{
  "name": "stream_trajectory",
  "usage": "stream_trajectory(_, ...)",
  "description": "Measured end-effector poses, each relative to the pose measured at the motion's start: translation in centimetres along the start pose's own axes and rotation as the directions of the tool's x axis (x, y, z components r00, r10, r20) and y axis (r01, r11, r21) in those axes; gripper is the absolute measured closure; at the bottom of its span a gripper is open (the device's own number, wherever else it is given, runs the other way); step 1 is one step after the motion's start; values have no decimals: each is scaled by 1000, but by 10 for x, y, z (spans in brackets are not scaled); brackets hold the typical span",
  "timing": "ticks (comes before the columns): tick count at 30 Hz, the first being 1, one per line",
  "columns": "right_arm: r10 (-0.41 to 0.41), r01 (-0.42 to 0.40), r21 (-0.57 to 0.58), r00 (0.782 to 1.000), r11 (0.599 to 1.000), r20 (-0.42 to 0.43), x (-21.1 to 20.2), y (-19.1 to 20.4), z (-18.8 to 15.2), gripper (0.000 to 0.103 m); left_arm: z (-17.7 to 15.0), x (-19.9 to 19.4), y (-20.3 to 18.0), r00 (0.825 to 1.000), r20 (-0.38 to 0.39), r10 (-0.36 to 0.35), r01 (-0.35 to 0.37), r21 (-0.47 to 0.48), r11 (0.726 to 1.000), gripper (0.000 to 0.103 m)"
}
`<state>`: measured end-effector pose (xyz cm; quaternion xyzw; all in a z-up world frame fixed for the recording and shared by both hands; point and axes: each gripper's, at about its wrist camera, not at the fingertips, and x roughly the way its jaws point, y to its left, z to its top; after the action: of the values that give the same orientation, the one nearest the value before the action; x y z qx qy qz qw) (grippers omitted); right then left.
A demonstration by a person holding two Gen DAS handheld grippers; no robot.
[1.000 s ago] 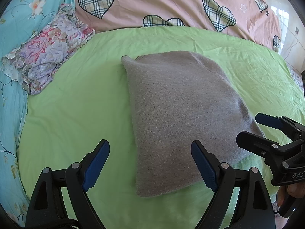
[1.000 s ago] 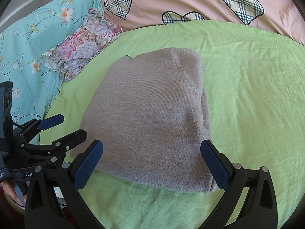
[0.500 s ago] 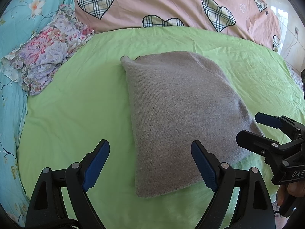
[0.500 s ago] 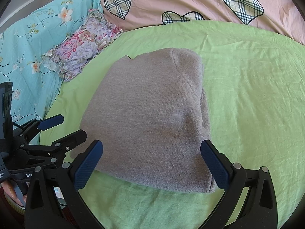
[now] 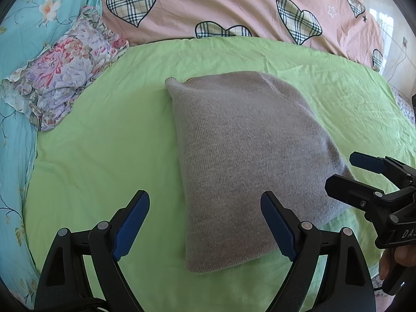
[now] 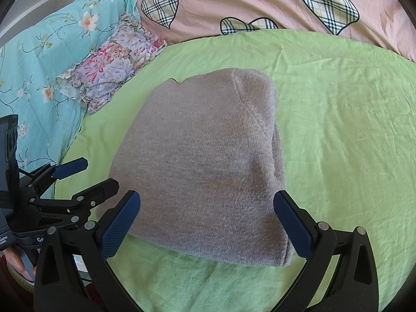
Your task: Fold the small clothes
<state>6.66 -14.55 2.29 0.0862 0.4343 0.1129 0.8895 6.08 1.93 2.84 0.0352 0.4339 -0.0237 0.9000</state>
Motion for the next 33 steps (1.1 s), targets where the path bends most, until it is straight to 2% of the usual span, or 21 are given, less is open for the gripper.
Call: stream_trajectory(33, 1, -2, 27, 1000, 1000, 8, 5, -6, 8, 1, 8, 3, 3, 1000, 9, 10, -10, 5, 1000, 15)
